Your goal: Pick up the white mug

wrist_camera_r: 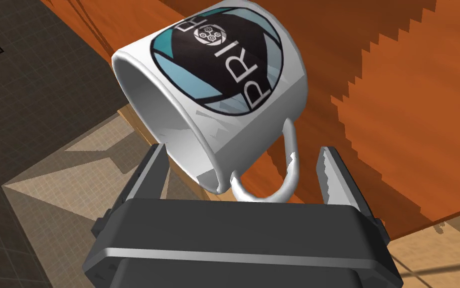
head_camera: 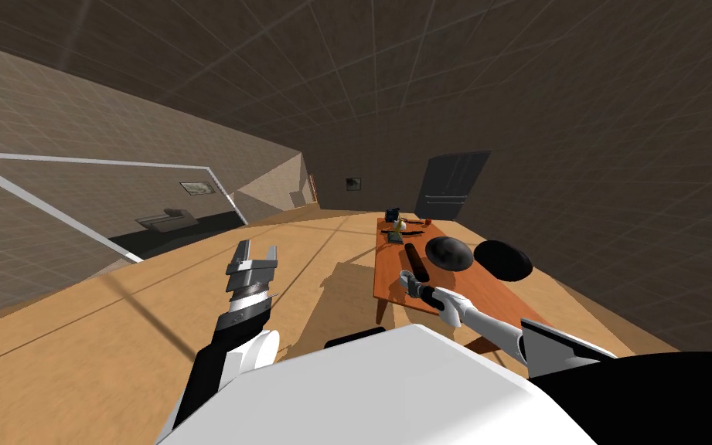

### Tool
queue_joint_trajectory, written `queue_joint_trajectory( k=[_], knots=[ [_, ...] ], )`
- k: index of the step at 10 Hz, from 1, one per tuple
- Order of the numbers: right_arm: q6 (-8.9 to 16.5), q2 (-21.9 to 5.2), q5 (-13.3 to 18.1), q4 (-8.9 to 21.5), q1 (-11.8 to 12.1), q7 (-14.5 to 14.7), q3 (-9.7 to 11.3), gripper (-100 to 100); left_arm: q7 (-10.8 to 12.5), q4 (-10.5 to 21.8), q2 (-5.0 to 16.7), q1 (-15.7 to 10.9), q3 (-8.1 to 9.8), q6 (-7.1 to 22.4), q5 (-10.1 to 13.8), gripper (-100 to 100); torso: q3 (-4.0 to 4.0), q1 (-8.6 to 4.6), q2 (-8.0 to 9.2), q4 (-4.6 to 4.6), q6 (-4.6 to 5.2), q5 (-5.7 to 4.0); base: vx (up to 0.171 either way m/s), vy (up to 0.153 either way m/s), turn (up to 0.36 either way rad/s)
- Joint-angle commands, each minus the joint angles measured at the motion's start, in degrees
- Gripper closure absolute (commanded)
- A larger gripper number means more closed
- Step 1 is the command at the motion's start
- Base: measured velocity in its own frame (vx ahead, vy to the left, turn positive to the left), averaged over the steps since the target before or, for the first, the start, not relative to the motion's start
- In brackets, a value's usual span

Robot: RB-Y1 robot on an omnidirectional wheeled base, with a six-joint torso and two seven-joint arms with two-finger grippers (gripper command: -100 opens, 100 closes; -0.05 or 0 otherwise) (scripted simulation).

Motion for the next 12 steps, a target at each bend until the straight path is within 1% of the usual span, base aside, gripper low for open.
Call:
queue_joint_trajectory(
  k=[1, 5, 6, 7, 10, 11, 12],
  knots=[
    [0.0, 0.0, 0.0, 0.0, 0.0, 0.0, 0.0, 100, 0.0, 0.0, 0.0, 0.0, 0.0, 0.0, 0.0, 0, 0.0, 0.0, 0.0, 0.0, 0.0, 0.0, -0.006, -0.007, -0.006],
    [0.0, 0.0, -0.1, 0.0, 0.0, -0.1, 0.0, 100, 0.0, 0.0, 0.0, 0.0, 0.0, 0.0, 0.0, 0, -0.08, 0.23, -0.14, -0.03, -0.05, 0.09, 0.0, 0.0, 0.0],
    [0.0, 0.0, -0.1, 0.0, 0.0, -0.1, 0.0, 0, 0.0, 0.0, 0.0, 0.0, 0.0, 0.0, 0.0, 0, -0.08, 0.24, -0.15, -0.03, -0.05, 0.09, 0.0, 0.0, 0.0],
    [-0.4, -1.4, -0.1, -1.8, 1.1, -0.1, 0.1, 100, 0.0, 0.0, 0.0, 0.0, 0.0, 0.0, 0.0, 0, -0.08, 0.24, -0.14, -0.03, -0.05, 0.1, 0.032, 0.044, -0.152],
    [-2.9, -4.8, -0.2, -4.7, 3.6, 0.1, -0.1, 100, 0.0, 0.0, 0.0, 0.0, -0.01, 0.0, 0.0, 0, -0.16, 0.6, -0.31, -0.05, 0.03, 0.15, 0.073, 0.096, -0.175],
    [-2.1, -4.3, -0.2, -4.3, 3.1, 0.0, 0.0, 100, 0.0, 0.0, 0.0, 0.0, -0.01, 0.0, 0.0, 0, -0.19, 0.57, -0.36, -0.05, -0.01, 0.15, 0.034, 0.036, -0.034],
    [-2.3, -4.4, -0.2, -4.4, 3.2, 0.0, 0.0, 0, 0.0, 0.0, 0.0, 0.0, -0.01, 0.0, 0.0, 0, -0.16, 0.4, -0.29, -0.04, -0.07, 0.1, 0.005, 0.008, 0.006]
  ],
)
